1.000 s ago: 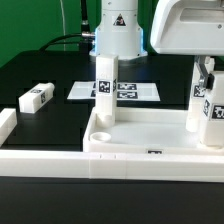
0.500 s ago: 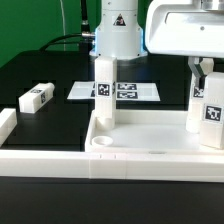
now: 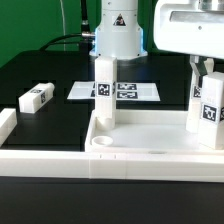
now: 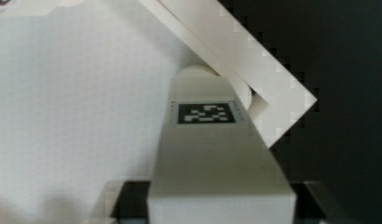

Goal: Assemble desk

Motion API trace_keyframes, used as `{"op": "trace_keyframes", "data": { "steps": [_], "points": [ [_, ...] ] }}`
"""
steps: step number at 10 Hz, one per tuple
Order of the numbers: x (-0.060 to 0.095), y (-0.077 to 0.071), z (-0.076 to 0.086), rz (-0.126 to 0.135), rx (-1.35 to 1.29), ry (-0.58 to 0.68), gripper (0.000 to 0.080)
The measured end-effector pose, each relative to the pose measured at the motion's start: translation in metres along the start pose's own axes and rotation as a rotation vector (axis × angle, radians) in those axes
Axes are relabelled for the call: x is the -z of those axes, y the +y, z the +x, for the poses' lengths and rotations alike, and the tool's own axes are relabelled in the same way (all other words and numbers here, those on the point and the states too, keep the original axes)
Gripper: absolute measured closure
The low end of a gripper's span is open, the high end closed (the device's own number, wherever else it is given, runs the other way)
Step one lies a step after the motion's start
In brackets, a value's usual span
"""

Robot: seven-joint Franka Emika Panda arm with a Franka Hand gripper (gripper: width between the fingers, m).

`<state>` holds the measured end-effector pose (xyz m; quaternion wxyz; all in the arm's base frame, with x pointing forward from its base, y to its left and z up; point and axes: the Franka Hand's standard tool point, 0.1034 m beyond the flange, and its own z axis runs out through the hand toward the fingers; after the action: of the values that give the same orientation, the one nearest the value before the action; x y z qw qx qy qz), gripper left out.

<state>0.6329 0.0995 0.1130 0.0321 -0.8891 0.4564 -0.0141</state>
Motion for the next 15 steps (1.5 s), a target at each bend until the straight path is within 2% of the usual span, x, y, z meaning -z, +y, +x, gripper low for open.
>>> {"op": "trace_keyframes", "data": {
  "steps": [2, 5, 7, 8, 9, 10, 11, 15],
  "points": [
    [-0.0002, 0.0007, 0.0032, 0.026, -0.206, -0.015, 0.0509],
    [-0.0007, 0.0009, 0.0037, 0.03, -0.481, -0.028, 0.0509],
    [-0.0007, 0.0008, 0.0036, 0.029, -0.568, -0.03, 0.0509],
    [-0.0008, 0.0009, 0.0036, 0.029, -0.556, -0.029, 0.041],
    [-0.0009, 0.0009, 0.0035, 0.029, -0.522, -0.029, 0.041],
    [-0.0014, 0.0017, 0.0024, 0.021, -0.501, -0.032, 0.0271],
    [-0.0011, 0.0023, 0.0013, 0.01, -0.458, -0.039, 0.0188],
    [-0.0005, 0.0021, 0.0011, 0.007, -0.147, -0.032, 0.0152]
  ]
}}
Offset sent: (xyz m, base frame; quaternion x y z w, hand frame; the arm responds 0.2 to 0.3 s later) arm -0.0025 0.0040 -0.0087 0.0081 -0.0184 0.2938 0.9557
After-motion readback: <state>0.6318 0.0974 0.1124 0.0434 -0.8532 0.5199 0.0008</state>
